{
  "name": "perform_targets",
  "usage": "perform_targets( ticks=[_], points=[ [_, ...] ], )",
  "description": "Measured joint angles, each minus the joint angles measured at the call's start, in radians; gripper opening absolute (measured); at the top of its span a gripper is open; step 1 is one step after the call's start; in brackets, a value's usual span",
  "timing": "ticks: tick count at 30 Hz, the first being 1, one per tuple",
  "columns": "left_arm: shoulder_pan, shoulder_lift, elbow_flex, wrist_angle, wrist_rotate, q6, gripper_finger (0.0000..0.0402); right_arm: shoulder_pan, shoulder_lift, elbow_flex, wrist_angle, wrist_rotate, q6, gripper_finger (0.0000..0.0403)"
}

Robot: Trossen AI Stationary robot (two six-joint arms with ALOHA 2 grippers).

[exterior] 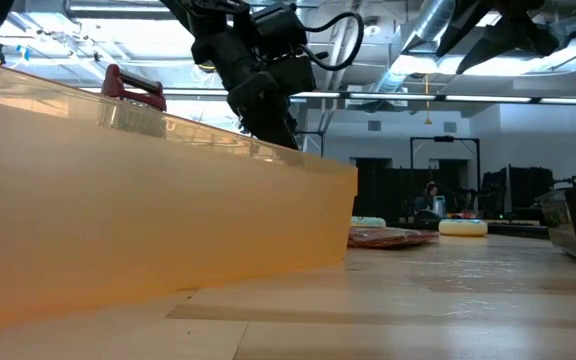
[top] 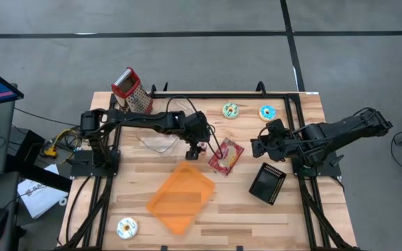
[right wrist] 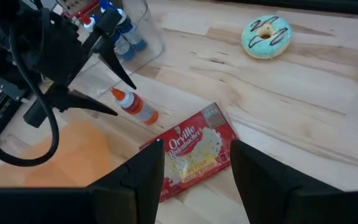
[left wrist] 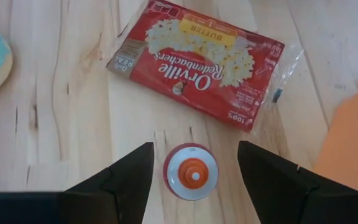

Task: Pick & Place Food Item
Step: Put the orange food coloring bottle into the transparent bin

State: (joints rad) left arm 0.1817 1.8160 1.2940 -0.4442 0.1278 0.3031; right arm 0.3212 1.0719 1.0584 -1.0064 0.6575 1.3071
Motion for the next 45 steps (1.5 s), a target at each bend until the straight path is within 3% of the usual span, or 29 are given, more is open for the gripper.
perform_targets(
  ticks=[37, 45],
  points=[
    [0.003, -0.001, -0.06, 0.064, -0.003, -0.057, 0.0224, -0.001, 0.001, 0.0, -0.001, 0.019, 0.003, 0.0175],
    [0.003, -0.001, -0.06, 0.064, -0.003, -0.084, 0.0162, -0.001, 0.001, 0.0, -0.002, 0.017, 0.003, 0.0175]
  ],
)
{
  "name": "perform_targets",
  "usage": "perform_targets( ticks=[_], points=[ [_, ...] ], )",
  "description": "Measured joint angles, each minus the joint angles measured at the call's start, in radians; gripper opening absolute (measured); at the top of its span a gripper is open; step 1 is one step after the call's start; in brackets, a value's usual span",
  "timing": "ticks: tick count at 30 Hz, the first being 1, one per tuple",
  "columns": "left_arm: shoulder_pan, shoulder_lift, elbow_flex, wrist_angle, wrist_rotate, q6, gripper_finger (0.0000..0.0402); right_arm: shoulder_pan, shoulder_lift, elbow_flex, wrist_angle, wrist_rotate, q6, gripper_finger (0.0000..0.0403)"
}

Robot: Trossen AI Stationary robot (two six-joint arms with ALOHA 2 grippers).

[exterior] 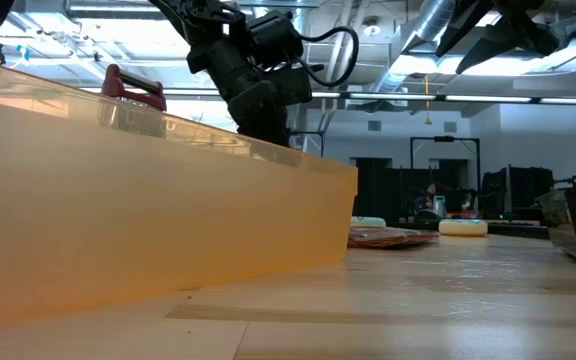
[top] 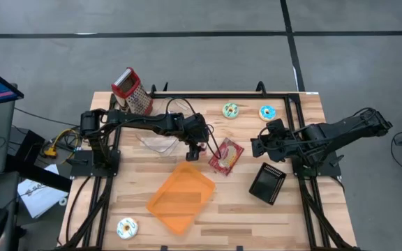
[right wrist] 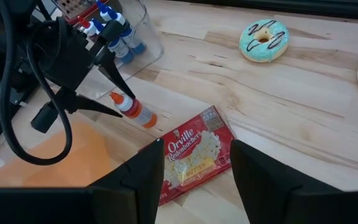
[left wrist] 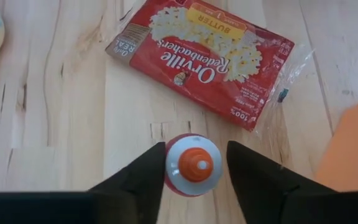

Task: Pick & Place Food Item
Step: Put the orange food coloring bottle into the transparent bin

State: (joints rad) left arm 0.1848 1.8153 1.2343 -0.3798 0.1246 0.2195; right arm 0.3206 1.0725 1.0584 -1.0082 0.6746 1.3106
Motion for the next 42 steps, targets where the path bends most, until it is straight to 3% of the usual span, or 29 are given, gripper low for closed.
perform_targets(
  ticks=[5, 15, 23, 30, 37, 42],
  points=[
    [0.0, 0.0, 0.0, 0.004, 0.0, -0.038, 0.011, 0.0, 0.0, 0.0, 0.0, 0.0, 0.0, 0.0175],
    [0.002, -0.052, 0.002, 0.044, -0.089, -0.14, 0.011, 0.0, 0.0, 0.0, 0.0, 0.001, 0.0, 0.0175],
    [0.02, -0.288, -0.013, -0.101, -0.167, -0.337, 0.011, 0.0, 0.0, 0.0, 0.0, 0.007, -0.001, 0.0175],
    [0.004, -0.509, -0.133, -0.31, -0.319, -0.505, 0.011, 0.0, 0.0, 0.0, 0.002, 0.029, -0.008, 0.0175],
    [-0.008, -0.708, -0.267, -0.382, -0.464, -0.716, 0.011, 0.0, 0.0, 0.0, 0.008, 0.033, -0.009, 0.0175],
    [-0.008, -0.773, -0.334, -0.416, -0.522, -0.805, 0.011, 0.0, 0.0, 0.0, 0.011, 0.033, -0.01, 0.0175]
  ],
)
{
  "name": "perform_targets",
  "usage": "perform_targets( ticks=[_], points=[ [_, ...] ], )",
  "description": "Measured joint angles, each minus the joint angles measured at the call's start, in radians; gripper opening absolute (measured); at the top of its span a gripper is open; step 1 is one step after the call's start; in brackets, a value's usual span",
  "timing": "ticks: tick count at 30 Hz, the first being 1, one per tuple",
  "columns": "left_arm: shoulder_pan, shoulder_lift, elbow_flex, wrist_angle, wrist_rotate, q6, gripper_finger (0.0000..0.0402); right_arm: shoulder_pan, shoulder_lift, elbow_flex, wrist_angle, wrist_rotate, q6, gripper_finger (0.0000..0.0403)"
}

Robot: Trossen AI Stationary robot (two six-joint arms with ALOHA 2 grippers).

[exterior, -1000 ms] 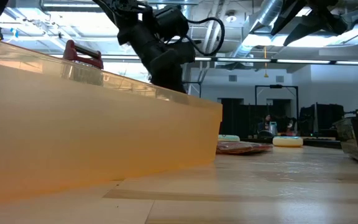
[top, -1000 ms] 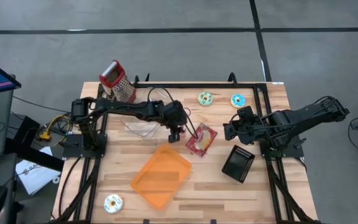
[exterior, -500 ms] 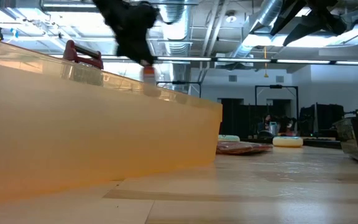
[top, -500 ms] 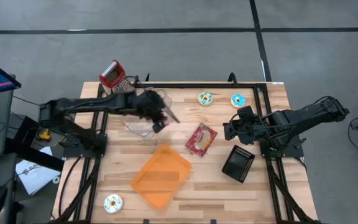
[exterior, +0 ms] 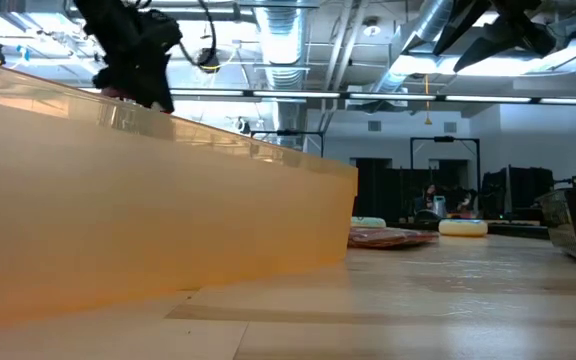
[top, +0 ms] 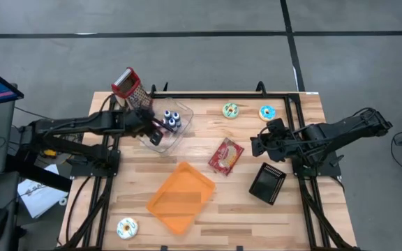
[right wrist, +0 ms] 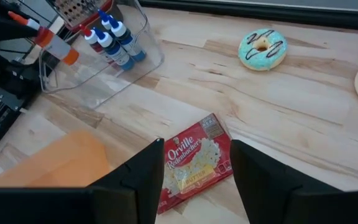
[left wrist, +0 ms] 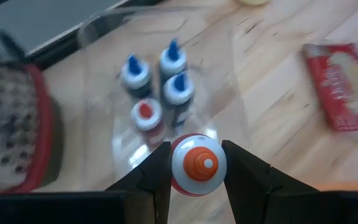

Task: Pick & Place Food Item
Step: Put the orange food coloring bottle into the transparent bin

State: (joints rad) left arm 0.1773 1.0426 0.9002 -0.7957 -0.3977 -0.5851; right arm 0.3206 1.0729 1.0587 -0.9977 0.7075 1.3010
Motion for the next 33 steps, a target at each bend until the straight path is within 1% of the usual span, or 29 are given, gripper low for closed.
perform_targets(
  ticks=[3, 9, 13, 21, 33],
  points=[
    [0.0, 0.003, -0.03, 0.002, -0.004, -0.025, 0.011, 0.0, 0.0, 0.0, 0.006, 0.0, 0.0, 0.0175],
    [0.0, 0.054, -0.079, 0.041, -0.02, -0.05, 0.011, 0.0, 0.0, 0.0, 0.008, 0.0, 0.001, 0.0175],
    [0.0, 0.099, -0.093, 0.082, -0.03, -0.06, 0.011, 0.0, 0.0, 0.0, 0.006, 0.0, 0.006, 0.0175],
    [0.0, 0.185, -0.128, 0.188, -0.021, -0.13, 0.011, -0.001, 0.0, 0.0, 0.007, 0.0, 0.008, 0.0175],
    [0.0, 0.25, -0.142, 0.235, -0.03, -0.156, 0.011, -0.001, 0.0, 0.0, 0.007, 0.0, 0.009, 0.0175]
  ],
)
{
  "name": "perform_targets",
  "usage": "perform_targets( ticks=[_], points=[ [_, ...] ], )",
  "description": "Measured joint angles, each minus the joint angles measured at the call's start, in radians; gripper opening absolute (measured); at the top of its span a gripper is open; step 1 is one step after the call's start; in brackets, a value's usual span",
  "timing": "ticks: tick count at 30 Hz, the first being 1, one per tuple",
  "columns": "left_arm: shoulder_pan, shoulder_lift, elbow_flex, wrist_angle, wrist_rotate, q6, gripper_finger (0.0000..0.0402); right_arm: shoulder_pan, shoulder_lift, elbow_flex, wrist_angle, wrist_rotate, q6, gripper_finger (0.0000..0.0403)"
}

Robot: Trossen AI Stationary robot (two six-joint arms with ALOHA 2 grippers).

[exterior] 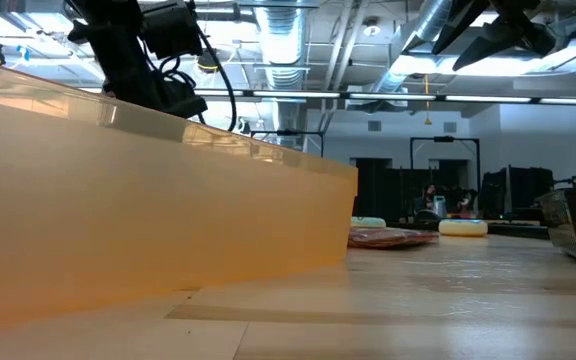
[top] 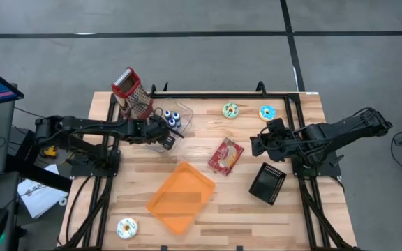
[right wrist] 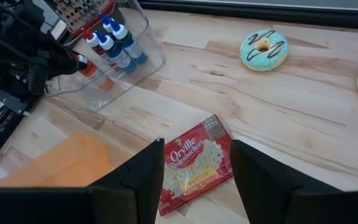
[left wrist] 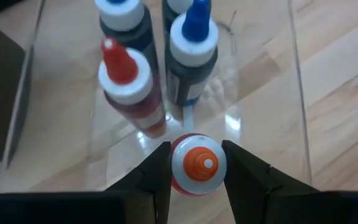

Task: Pick & Place Food Item
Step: Put the orange food coloring bottle into the transparent bin, then put the white donut into the black basket

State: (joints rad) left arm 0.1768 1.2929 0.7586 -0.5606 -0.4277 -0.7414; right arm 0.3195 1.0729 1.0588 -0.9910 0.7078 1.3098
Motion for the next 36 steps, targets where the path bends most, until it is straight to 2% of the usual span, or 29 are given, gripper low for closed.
perform_targets(
  ticks=[22, 30, 36],
  points=[
    [0.0, 0.005, 0.0, 0.004, -0.043, -0.001, 0.0113, 0.0, 0.0, 0.0, -0.004, 0.0, -0.008, 0.0175],
    [0.0, 0.005, 0.0, 0.005, -0.044, 0.0, 0.0143, 0.0, 0.0, 0.0, -0.004, 0.0, -0.011, 0.0175],
    [0.0, 0.005, 0.0, 0.017, -0.044, 0.001, 0.0146, 0.0, 0.0, 0.0, -0.004, 0.0, -0.011, 0.0175]
  ],
)
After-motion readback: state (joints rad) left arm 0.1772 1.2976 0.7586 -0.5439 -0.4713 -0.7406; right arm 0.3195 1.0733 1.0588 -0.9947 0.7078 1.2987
